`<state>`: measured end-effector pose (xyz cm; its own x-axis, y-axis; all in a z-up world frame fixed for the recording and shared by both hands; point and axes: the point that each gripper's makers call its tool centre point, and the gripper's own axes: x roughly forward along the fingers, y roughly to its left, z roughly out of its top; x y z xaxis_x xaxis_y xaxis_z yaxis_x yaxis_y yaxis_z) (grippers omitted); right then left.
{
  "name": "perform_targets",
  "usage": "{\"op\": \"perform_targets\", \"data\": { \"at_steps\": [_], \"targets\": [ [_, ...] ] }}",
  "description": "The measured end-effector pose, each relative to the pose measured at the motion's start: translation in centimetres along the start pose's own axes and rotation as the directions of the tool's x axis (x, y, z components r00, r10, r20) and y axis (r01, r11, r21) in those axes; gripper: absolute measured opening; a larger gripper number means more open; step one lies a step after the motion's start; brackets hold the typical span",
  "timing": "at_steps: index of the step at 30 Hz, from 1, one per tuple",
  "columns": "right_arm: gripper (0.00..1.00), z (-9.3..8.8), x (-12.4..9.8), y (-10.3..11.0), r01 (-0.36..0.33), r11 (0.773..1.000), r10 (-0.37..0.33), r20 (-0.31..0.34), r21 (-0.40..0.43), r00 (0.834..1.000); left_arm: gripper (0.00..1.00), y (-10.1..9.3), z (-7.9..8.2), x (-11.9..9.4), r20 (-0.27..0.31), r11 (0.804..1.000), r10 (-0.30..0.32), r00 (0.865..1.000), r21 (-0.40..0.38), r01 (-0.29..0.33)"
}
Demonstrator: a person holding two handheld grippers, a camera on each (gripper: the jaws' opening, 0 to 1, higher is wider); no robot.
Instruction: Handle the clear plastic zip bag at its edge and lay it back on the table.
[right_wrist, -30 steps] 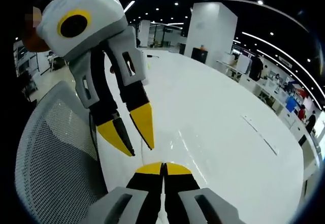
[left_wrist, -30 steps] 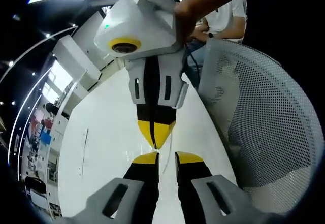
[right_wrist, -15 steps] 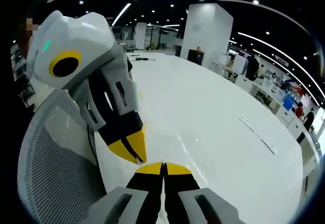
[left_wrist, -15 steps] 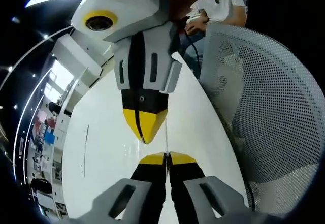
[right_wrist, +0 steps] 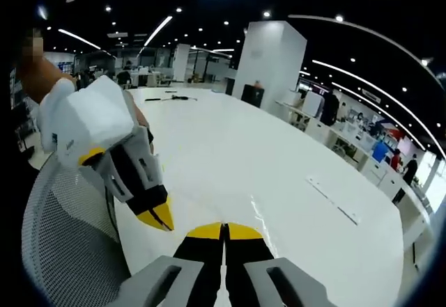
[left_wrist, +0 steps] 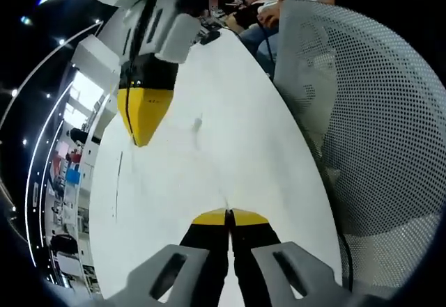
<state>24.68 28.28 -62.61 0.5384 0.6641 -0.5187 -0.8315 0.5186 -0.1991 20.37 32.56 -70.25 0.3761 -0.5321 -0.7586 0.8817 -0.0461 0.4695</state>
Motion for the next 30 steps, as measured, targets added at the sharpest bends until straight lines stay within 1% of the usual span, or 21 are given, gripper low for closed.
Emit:
{"op": "perform_targets", "data": {
  "at_steps": [4,8,11,15,19,22,24,26,28,29,30],
  "targets": [
    [0.00,0.6,-0.1,0.2,0.012,1.000,-0.012,0.015,-0.028,1.000,0.00,0.1,0.0,0.0,0.011,1.000,0.006,1.000,-0.028,-0.005],
    [0.00,1.0,-0.2,-0.2,0.026,0.999,-0.026,0.031,-0.017,0.999,0.00,0.6,-0.1,-0.2,0.023,0.999,0.018,1.000,-0.052,-0.017],
    [0.00,0.9,-0.2,-0.2,0.029,0.999,-0.028,0.029,-0.019,0.999,0.00,1.1,0.0,-0.3,0.031,0.998,0.023,0.999,-0.062,-0.021],
    [0.00,-0.1,0.2,-0.1,0.033,0.999,-0.033,-0.009,-0.044,0.999,0.00,1.5,0.2,-0.4,0.046,0.998,0.023,0.999,-0.061,-0.020],
    [0.00,-1.0,0.4,0.1,0.029,0.998,-0.031,-0.038,-0.051,0.999,0.00,1.9,1.3,-0.7,0.094,0.998,0.028,0.995,-0.067,-0.022],
    [0.00,-1.9,0.9,0.3,0.025,0.999,-0.027,-0.063,-0.044,0.998,0.00,2.0,2.3,-1.0,0.134,0.997,0.020,0.991,-0.073,-0.010],
    [0.00,-2.2,0.9,0.5,0.015,0.999,-0.018,-0.081,-0.037,0.997,0.00,2.3,3.0,-1.3,0.171,0.995,0.026,0.985,-0.098,-0.010],
    [0.00,-2.7,1.3,0.9,0.007,0.999,-0.011,-0.090,-0.051,0.996,0.01,2.5,3.6,-1.7,0.199,0.994,0.031,0.980,-0.112,-0.009],
    [0.00,-2.9,1.4,1.2,-0.001,0.998,-0.005,-0.098,-0.062,0.995,0.01,2.7,3.7,-1.9,0.206,0.992,0.036,0.978,-0.130,-0.009],
    [0.00,-3.1,1.7,1.4,-0.007,0.997,-0.001,-0.101,-0.079,0.995,0.01,2.8,3.7,-2.1,0.212,0.989,0.041,0.976,-0.145,-0.010],
    [0.00,-3.3,1.8,1.5,-0.010,0.996,0.000,-0.103,-0.088,0.995,0.01,3.0,3.7,-2.3,0.220,0.986,0.056,0.974,-0.165,-0.019]
  ]
}}
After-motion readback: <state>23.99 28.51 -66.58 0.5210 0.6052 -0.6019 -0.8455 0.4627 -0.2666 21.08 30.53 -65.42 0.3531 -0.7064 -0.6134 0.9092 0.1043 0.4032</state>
